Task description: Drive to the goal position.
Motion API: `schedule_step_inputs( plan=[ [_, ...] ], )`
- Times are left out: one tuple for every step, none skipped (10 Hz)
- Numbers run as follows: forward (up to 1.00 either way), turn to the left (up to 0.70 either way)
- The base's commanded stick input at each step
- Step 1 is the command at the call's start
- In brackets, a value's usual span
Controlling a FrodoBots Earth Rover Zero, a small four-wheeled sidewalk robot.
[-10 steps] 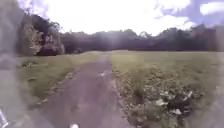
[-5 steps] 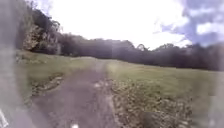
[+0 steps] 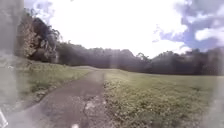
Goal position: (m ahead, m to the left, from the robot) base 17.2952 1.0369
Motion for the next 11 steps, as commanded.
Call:
schedule_step_inputs(
  plan=[
    [0.00,0.00],
    [0.00,0.00],
    [0.00,0.00],
    [0.00,0.00],
    [1.00,0.05],
    [1.00,0.16],
    [1.00,0.40],
    [1.00,0.40],
    [1.00,0.40],
    [1.00,0.40],
    [1.00,0.40]
  ],
)
